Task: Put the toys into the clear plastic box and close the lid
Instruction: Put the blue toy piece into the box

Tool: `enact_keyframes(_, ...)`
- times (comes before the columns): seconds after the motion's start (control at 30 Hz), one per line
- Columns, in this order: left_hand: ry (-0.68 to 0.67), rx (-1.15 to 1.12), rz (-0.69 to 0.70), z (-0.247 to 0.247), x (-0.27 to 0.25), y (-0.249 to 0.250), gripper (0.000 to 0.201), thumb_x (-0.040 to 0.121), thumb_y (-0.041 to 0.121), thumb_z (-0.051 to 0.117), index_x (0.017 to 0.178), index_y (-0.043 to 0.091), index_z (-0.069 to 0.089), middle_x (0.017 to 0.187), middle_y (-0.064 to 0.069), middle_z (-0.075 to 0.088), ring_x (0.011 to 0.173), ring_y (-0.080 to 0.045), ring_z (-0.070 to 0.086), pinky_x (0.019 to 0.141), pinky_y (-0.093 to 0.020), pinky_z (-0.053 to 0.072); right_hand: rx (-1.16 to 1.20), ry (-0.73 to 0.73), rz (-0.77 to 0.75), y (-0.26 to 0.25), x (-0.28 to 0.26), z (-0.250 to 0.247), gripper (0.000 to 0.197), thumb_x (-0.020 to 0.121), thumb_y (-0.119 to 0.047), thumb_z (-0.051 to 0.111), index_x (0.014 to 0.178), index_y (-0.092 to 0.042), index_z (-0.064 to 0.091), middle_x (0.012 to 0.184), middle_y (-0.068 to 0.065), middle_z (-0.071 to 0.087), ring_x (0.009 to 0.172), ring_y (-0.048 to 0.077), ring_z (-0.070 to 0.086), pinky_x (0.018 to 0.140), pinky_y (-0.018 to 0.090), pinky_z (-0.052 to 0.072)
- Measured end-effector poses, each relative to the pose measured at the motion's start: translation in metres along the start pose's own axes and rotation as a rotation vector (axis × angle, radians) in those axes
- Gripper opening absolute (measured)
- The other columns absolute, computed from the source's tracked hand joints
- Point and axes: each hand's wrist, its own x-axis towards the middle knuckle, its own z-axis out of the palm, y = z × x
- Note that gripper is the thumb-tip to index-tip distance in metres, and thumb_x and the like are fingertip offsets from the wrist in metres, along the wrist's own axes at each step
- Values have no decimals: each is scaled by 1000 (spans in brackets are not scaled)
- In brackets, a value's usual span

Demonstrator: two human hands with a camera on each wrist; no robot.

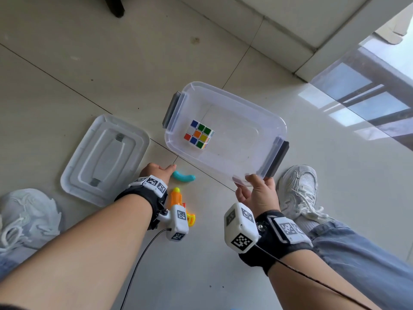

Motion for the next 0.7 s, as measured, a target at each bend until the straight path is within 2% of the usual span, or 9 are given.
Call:
enact_keyframes(0.1, -46, 50, 0, 7, 4, 6, 56, 72, 60, 62, 81, 5, 67, 87, -14, 75, 78, -30, 67, 74, -33, 51, 8, 1, -7, -2, 4, -2, 39, 90, 3, 50, 113, -23, 32, 89, 1, 53, 84, 27, 70, 42, 19, 46)
enact_keyframes(0.2, -63, 60, 1, 14, 7, 10, 42, 73, 49, 67, 75, 9, 60, 92, -14, 75, 75, -27, 65, 77, -33, 51, 17, 16, -14, -3, 8, -3, 39, 90, 3, 50, 112, -23, 32, 91, 1, 53, 81, 26, 70, 43, 19, 46)
enact_keyframes(0.33, -53, 43, -6, 13, 5, 14, 29, 73, 36, 70, 70, 14, 52, 94, -14, 75, 89, -29, 70, 82, -35, 53, -7, 32, -20, -3, 11, -1, 27, 90, 3, 50, 96, -21, 39, 92, 4, 53, 80, 27, 70, 43, 19, 45)
enact_keyframes(0.43, -86, -9, 0, 9, 3, 14, 19, 76, 27, 67, 70, 16, 52, 77, -7, 70, 81, -26, 68, 82, -32, 53, -17, 38, -24, -3, 11, 0, 27, 89, 3, 51, 96, -21, 40, 92, 5, 53, 80, 28, 68, 44, 19, 45)
enact_keyframes(0.5, -107, -92, 22, 5, -1, 11, 13, 78, 24, 64, 87, 15, 60, 74, -1, 66, 76, -19, 65, 75, -28, 51, -28, 43, -38, -4, 11, 0, 27, 89, 3, 51, 95, -22, 41, 90, 3, 52, 81, 29, 65, 44, 19, 45)
enact_keyframes(0.57, -133, -188, 64, -1, -9, 7, 16, 82, 23, 62, 96, 17, 63, 80, -1, 67, 67, -11, 61, 59, -20, 47, -42, 51, -57, -5, 12, 1, 28, 89, 2, 51, 91, -25, 41, 89, 2, 52, 78, 27, 62, 45, 20, 45)
enact_keyframes(0.63, -183, -309, 89, -7, -18, 4, 7, 84, 20, 62, 90, 18, 65, 84, -3, 68, 63, -6, 60, 48, -13, 42, -58, 52, -69, -6, 13, 0, 27, 90, 1, 51, 97, -24, 42, 93, 2, 51, 76, 25, 61, 45, 19, 45)
enact_keyframes(0.7, -270, -426, 92, -16, -27, 2, 5, 84, 16, 63, 82, 21, 64, 84, -4, 68, 60, -4, 64, 49, -14, 42, -73, 59, -76, -6, 13, -2, 31, 90, 0, 52, 106, -24, 40, 96, 2, 50, 78, 25, 62, 45, 18, 45)
